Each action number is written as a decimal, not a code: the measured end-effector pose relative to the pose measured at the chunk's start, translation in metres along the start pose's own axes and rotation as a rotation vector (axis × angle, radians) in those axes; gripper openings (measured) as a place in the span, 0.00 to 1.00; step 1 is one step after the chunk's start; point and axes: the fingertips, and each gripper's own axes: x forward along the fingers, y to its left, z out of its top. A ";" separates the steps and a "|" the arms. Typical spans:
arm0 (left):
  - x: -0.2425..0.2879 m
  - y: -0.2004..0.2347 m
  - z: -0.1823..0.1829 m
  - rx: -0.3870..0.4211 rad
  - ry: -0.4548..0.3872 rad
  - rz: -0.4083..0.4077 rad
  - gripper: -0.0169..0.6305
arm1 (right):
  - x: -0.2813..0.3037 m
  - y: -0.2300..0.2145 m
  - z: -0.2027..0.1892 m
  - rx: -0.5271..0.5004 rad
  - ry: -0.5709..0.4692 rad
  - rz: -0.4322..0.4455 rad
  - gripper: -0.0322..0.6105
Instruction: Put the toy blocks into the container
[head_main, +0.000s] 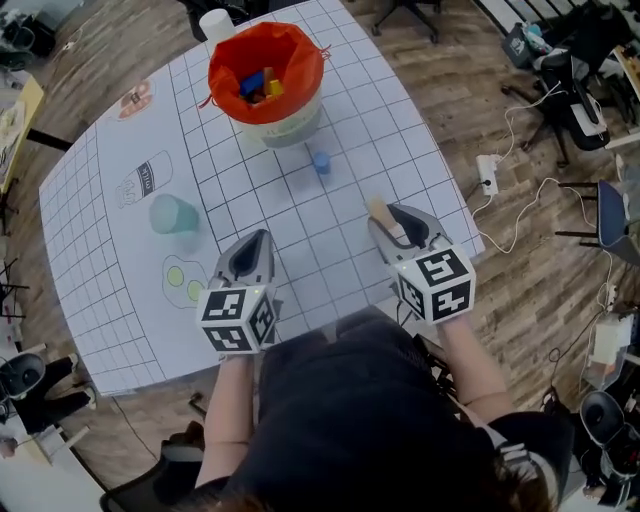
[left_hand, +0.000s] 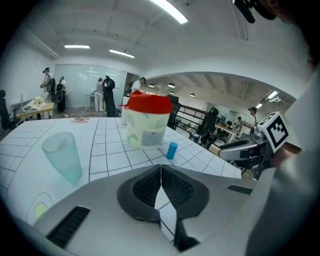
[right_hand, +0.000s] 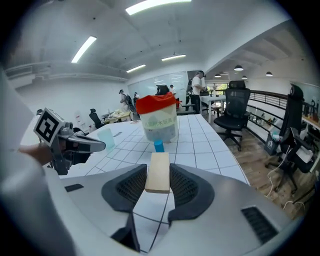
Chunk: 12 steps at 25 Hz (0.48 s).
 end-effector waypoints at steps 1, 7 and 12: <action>-0.002 0.003 0.006 -0.001 -0.015 0.017 0.07 | 0.003 0.000 0.011 -0.019 -0.011 0.016 0.30; -0.017 0.023 0.039 -0.009 -0.089 0.076 0.07 | 0.018 0.016 0.067 -0.098 -0.060 0.089 0.30; -0.026 0.039 0.058 -0.007 -0.116 0.080 0.07 | 0.031 0.039 0.116 -0.136 -0.117 0.131 0.30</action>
